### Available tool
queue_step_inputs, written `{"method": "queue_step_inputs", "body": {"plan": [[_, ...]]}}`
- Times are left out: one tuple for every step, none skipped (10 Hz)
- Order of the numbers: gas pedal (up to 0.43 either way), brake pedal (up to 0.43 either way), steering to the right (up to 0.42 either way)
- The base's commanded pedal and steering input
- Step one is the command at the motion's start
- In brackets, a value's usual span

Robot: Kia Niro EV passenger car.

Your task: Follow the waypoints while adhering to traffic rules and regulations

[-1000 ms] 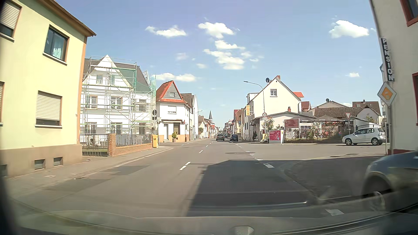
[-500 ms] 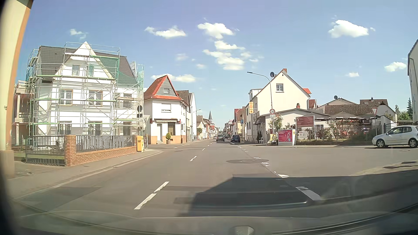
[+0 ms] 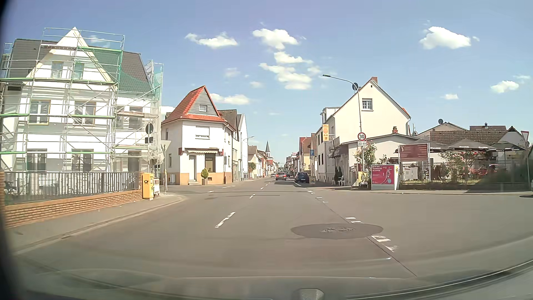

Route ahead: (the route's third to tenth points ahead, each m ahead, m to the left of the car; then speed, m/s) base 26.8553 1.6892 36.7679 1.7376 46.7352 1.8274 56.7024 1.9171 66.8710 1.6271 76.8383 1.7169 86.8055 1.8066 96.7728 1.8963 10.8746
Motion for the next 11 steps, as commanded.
{"method": "queue_step_inputs", "body": {"plan": [[0.047, 0.030, 0.000], [0.047, 0.030, 0.000], [0.047, 0.030, -0.001], [0.047, 0.030, -0.001], [0.047, 0.030, -0.001], [0.047, 0.030, -0.001], [0.047, 0.030, -0.001], [0.047, 0.030, -0.001], [0.047, 0.030, -0.001], [0.047, 0.030, -0.001], [0.047, 0.030, -0.001]]}}
